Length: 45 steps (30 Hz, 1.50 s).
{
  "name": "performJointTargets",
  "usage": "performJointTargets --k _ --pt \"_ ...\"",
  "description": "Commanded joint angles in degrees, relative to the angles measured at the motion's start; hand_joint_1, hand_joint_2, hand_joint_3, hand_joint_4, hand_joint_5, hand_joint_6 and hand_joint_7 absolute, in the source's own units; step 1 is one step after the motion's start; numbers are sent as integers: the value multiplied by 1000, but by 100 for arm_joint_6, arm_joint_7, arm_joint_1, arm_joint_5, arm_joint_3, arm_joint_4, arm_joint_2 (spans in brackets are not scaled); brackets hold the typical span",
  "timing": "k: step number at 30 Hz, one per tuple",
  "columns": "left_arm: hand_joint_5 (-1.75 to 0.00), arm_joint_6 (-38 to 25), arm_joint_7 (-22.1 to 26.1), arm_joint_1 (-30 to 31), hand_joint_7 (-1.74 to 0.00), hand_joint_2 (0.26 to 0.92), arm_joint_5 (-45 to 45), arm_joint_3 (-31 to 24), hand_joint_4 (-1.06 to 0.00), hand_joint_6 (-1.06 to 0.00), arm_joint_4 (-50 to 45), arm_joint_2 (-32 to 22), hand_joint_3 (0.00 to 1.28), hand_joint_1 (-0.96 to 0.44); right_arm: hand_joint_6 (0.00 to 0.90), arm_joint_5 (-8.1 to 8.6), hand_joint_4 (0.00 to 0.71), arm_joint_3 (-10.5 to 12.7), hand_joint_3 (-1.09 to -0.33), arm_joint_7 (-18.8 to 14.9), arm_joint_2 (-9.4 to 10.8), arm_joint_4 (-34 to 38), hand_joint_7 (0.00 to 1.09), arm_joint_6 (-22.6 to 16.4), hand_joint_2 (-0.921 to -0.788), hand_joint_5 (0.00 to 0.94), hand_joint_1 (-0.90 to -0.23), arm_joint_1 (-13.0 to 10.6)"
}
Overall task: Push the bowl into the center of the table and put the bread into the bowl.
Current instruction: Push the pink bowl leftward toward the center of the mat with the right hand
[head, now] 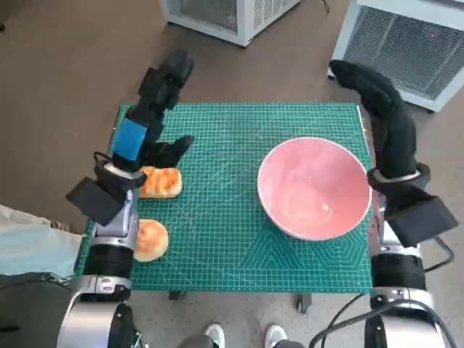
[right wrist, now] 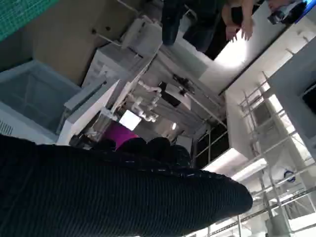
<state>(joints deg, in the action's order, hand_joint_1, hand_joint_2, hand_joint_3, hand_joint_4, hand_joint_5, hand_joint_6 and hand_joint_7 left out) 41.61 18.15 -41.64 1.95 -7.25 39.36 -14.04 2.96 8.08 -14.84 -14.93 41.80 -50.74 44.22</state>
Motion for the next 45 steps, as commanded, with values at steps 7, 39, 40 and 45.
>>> performJointTargets --k 7,39,40,45 --pt "-1 -116 -80 163 -92 921 -90 106 -17 1 -201 -128 345 -756 255 -184 176 -86 -782 205 -14 93 84 -72 -921 0 -798 -22" --pt "-49 -310 430 94 -111 921 830 -63 -112 -126 -165 80 280 -722 250 -62 173 -140 -778 173 -20 115 85 -58 -921 0 -786 -39" --pt "-59 -312 428 99 -120 921 847 -66 -137 -138 -171 91 285 -719 249 -57 173 -141 -776 169 -17 117 86 -59 -921 0 -781 -39" --pt "-75 -266 397 94 -140 921 851 -95 -190 -152 -129 121 327 -721 249 -38 173 -139 -774 148 -15 156 86 -68 -921 0 -770 -28"
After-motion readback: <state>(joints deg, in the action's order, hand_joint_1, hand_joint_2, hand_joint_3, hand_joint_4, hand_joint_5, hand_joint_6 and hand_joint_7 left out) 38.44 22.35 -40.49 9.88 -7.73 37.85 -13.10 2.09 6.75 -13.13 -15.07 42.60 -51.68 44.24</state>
